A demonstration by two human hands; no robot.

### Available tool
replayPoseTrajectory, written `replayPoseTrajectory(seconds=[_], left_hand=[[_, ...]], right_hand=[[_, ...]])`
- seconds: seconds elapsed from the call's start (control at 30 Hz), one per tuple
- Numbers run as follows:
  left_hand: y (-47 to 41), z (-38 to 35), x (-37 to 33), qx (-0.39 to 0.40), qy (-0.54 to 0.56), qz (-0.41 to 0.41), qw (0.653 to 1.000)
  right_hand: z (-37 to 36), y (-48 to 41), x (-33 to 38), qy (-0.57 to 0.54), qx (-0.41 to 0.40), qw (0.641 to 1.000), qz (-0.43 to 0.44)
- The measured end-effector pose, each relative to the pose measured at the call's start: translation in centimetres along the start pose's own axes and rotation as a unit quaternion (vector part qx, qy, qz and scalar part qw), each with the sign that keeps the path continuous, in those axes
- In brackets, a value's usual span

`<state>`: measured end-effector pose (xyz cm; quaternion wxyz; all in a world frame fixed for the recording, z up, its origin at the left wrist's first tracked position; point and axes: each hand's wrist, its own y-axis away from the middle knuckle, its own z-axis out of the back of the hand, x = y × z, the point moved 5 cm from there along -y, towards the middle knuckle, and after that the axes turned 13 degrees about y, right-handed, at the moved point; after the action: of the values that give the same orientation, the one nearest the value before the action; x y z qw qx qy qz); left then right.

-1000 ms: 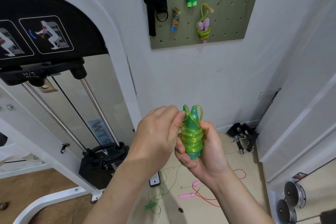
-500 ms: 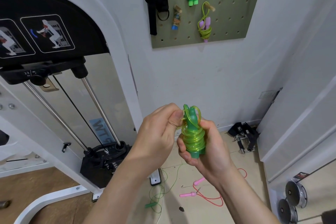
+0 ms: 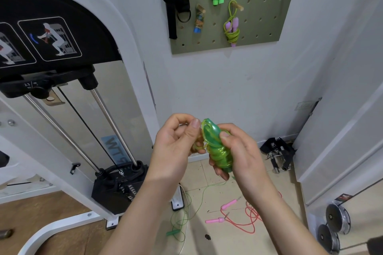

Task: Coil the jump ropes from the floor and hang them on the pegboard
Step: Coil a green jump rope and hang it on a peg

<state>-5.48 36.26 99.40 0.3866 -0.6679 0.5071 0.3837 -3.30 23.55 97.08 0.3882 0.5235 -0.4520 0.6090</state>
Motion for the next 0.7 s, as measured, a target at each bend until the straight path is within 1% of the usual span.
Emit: replayPoseTrajectory(seconds=[0.1,0.17,0.27,0.47,0.6,0.7], left_hand=[[0.3,0.3,0.3,0.015,0.022,-0.002,1.0],[0.6,0.1,0.3,0.01,-0.01,-0.024,1.0],[0.8,-0.2,-0.2,-0.028,-0.071,-0.076,0.994],[1.0,-0.5,-1.4,-0.037,-0.165,-0.179,0.969],[1.3,-0.9,-1.4,-0.045,-0.178,-0.201,0.962],[1.0,-0.8,-1.3,-0.036,-0.18,-0.184,0.966]], right_hand=[[0.5,-0.2,0.1,-0.038,-0.012,0.999,-0.004],[0.8,-0.3,0.1,-0.063,-0.012,0.998,-0.011],[0.7,-0.2,0.1,-0.082,0.0,0.996,-0.019],[0.2,-0.2,0.0,-0.091,0.025,0.995,-0.028],[0.1,0.0,0.3,-0.078,0.026,0.996,-0.018],[0.3,0.2,0.8,-0.047,0.018,0.999,0.0]])
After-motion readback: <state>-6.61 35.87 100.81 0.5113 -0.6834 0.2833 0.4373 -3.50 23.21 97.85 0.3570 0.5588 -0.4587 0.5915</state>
